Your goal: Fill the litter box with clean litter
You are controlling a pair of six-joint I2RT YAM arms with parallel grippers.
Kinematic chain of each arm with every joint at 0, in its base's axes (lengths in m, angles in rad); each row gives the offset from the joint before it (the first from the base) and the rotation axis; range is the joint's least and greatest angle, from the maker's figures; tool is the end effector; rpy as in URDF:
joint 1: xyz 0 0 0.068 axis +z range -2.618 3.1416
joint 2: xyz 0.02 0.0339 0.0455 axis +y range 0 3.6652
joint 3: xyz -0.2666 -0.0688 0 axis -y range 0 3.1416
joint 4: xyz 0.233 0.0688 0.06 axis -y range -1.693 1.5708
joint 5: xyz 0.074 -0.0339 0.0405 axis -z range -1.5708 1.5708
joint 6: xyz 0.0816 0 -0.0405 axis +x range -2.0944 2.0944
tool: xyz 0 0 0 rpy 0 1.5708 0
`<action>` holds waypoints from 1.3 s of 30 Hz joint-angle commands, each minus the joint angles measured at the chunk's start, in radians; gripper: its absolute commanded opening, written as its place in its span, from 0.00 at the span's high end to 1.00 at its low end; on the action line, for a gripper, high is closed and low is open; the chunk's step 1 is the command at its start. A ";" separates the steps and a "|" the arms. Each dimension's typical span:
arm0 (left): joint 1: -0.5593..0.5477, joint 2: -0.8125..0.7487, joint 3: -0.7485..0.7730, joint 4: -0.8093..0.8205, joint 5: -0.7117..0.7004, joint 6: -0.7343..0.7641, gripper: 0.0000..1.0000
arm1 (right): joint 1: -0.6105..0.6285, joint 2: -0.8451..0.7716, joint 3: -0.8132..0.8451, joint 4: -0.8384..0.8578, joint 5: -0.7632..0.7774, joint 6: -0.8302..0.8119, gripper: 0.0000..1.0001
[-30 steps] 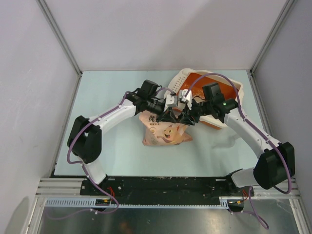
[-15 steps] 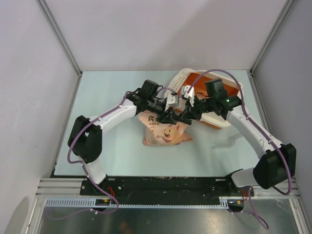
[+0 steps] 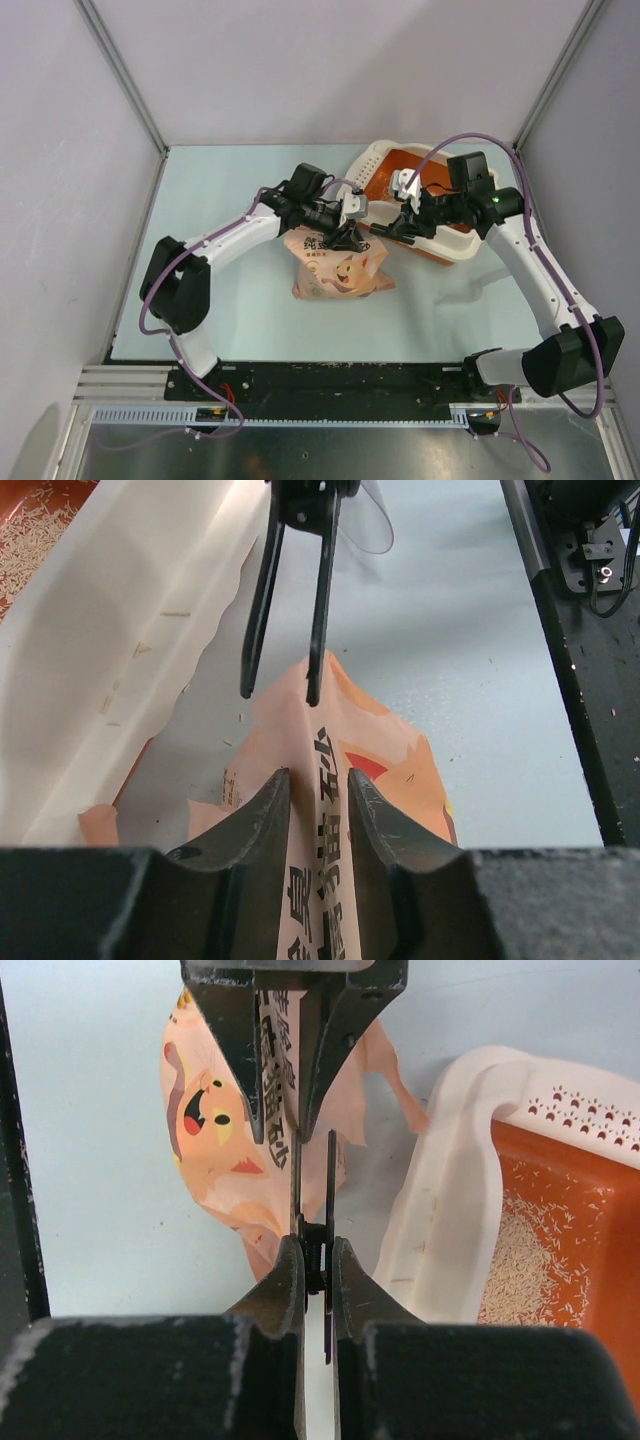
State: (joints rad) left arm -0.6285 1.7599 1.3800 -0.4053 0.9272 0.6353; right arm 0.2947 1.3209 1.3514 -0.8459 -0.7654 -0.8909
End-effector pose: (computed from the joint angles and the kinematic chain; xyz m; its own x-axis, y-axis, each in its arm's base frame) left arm 0.2817 -0.2855 0.2577 0.0206 0.4252 -0.9049 0.9917 -0.1237 -0.0355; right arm 0.2479 0.1343 0.3422 0.0783 -0.5622 -0.8233 -0.9592 0.1827 -0.2160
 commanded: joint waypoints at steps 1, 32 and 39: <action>-0.010 0.003 0.016 0.002 0.012 0.004 0.67 | 0.006 0.020 0.029 -0.053 0.020 -0.129 1.00; -0.002 -0.049 -0.028 0.002 -0.002 0.001 0.66 | 0.113 0.095 0.025 -0.102 0.107 -0.281 1.00; 0.097 -0.194 -0.177 0.002 -0.013 0.023 0.63 | 0.179 0.098 0.025 -0.079 0.152 -0.269 1.00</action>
State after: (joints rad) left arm -0.5968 1.6897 1.2663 -0.3962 0.9176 0.6380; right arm 0.4419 1.4158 1.3514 -0.9428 -0.6331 -1.1568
